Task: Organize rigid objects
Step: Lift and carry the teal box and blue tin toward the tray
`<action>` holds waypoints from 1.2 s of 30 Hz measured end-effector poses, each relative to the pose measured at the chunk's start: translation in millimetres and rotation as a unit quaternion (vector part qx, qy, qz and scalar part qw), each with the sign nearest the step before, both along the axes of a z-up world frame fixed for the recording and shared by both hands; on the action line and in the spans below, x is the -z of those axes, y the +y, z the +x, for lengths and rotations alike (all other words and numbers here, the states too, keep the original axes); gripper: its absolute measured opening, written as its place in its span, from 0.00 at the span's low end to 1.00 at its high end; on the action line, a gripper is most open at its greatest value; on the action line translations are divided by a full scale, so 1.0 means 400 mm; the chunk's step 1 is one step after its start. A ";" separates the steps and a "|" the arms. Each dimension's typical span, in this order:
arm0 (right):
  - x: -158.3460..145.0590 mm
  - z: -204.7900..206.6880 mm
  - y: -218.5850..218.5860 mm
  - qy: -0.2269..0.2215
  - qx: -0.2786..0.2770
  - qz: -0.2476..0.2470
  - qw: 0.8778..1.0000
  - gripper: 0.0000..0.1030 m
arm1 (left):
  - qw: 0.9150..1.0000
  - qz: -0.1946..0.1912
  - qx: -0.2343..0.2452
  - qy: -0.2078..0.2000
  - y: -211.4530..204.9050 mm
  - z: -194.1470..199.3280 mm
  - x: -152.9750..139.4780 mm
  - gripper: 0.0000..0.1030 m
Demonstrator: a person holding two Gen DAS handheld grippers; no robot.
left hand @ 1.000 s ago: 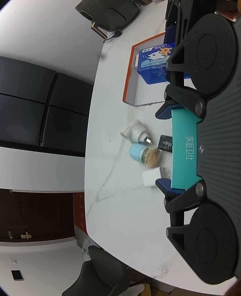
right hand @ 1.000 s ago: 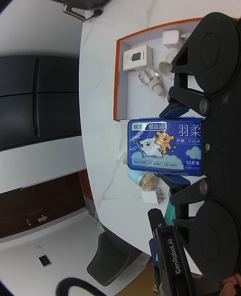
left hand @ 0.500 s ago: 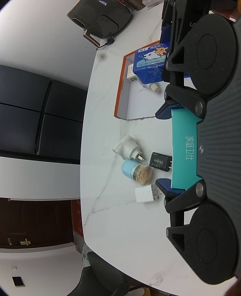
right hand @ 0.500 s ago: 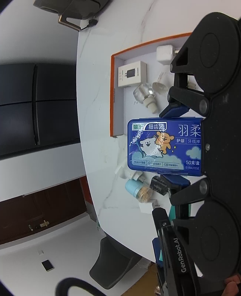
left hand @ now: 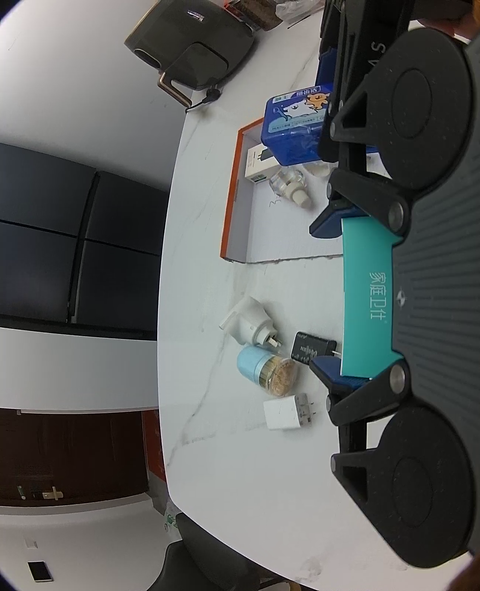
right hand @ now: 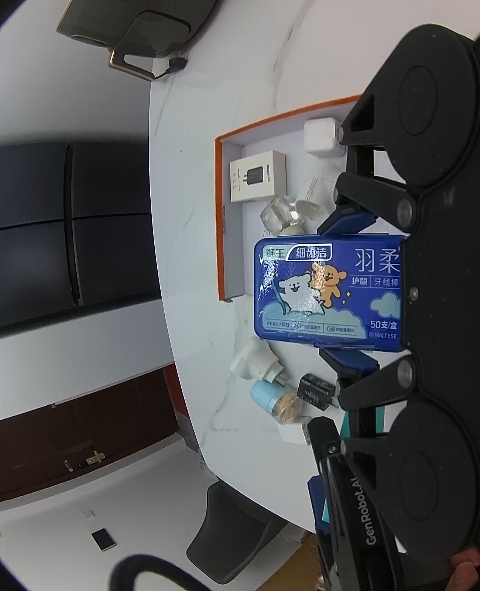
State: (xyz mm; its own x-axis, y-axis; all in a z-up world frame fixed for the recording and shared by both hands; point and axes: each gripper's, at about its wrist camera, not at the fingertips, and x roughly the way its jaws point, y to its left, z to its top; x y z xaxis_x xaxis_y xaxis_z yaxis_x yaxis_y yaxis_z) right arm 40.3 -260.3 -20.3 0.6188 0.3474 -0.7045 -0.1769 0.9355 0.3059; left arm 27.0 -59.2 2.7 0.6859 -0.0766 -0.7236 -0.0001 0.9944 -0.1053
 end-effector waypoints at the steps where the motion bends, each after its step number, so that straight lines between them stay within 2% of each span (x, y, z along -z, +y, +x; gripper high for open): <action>1: 0.000 -0.001 -0.004 -0.001 0.001 0.000 1.000 0.72 | 1.000 -0.001 0.001 0.000 -0.004 0.000 -0.001 0.70; 36: 0.022 -0.029 -0.177 0.003 0.063 0.001 0.998 0.72 | 0.998 -0.002 0.058 0.002 -0.172 0.002 0.012 0.70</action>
